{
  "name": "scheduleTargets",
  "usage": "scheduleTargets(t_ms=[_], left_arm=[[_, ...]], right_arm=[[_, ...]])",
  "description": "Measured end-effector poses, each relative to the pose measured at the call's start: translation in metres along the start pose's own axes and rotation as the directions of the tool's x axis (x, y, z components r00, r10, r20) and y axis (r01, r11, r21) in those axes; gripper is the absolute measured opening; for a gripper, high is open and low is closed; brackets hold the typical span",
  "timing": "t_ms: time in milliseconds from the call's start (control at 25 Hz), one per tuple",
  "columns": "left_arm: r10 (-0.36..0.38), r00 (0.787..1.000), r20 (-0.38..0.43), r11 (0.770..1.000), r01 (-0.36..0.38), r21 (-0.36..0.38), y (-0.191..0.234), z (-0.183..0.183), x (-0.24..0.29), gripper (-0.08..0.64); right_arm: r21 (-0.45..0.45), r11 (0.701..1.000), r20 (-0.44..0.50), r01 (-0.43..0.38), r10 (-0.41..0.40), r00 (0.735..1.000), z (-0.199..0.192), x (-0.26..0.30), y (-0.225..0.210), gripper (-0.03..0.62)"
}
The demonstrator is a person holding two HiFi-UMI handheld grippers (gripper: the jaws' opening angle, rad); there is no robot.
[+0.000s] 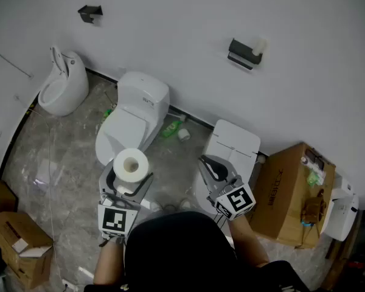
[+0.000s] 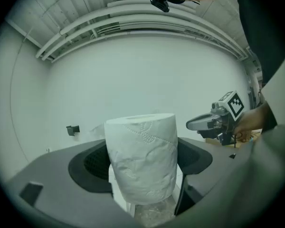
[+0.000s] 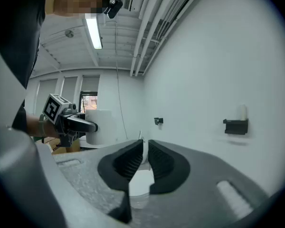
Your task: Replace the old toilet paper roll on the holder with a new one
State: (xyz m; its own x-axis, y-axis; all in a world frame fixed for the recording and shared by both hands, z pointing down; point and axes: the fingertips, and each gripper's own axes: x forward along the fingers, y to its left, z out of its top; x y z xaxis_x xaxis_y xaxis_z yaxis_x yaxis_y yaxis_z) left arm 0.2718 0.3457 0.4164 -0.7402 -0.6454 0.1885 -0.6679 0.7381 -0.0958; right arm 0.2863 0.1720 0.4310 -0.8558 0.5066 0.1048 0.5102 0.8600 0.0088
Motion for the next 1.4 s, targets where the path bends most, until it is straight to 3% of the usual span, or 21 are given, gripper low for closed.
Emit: scheduleTargets(t_ms=[240, 400, 520, 640, 720, 920, 1040, 1200, 1400], left_arm=[[-0.015, 1.0, 0.019, 0.999, 0.015, 0.03, 0.033, -0.013, -0.015, 0.416], [-0.015, 1.0, 0.013, 1.0, 0.015, -0.009, 0.053, -0.023, -0.027, 0.416], [-0.03, 0.999, 0.016, 0.999, 0.029, 0.024, 0.067, -0.034, -0.029, 0.416], [-0.029, 1.0, 0.001, 1.0, 0.029, -0.01, 0.076, -0.038, -0.023, 0.416], [-0.039, 0.999, -0.001, 0.999, 0.039, 0.008, 0.081, -0.041, -0.015, 0.416], [-0.036, 0.999, -0.022, 0.999, 0.036, -0.018, 0.096, -0.046, 0.022, 0.416], [-0.05, 0.999, -0.017, 0.998, 0.05, 0.045, 0.11, -0.046, 0.056, 0.416], [-0.047, 0.998, -0.041, 0.999, 0.047, -0.001, 0.123, -0.039, 0.115, 0.416], [-0.087, 0.996, -0.033, 0.994, 0.089, 0.067, 0.14, -0.026, 0.203, 0.416]], right_arm=[[-0.013, 1.0, -0.005, 0.003, -0.003, 1.0, 0.001, 0.028, 0.026, 0.031], [-0.003, 0.999, 0.018, 0.034, -0.033, 0.999, 0.003, 0.038, 0.034, 0.031], [0.012, 0.997, 0.011, 0.074, -0.075, 0.997, -0.001, 0.042, 0.031, 0.031], [0.046, 0.993, 0.001, 0.104, -0.104, 0.995, -0.007, 0.048, 0.021, 0.031], [0.059, 0.991, -0.011, 0.119, -0.119, 0.993, -0.013, 0.055, 0.012, 0.031], [0.079, 0.988, -0.013, 0.132, -0.131, 0.991, -0.022, 0.085, -0.022, 0.031], [0.087, 0.988, -0.011, 0.129, -0.129, 0.992, -0.023, 0.109, -0.051, 0.031], [0.096, 0.986, -0.015, 0.133, -0.133, 0.991, -0.024, 0.142, -0.104, 0.031], [0.108, 0.984, -0.015, 0.139, -0.138, 0.99, -0.016, 0.182, -0.177, 0.031]])
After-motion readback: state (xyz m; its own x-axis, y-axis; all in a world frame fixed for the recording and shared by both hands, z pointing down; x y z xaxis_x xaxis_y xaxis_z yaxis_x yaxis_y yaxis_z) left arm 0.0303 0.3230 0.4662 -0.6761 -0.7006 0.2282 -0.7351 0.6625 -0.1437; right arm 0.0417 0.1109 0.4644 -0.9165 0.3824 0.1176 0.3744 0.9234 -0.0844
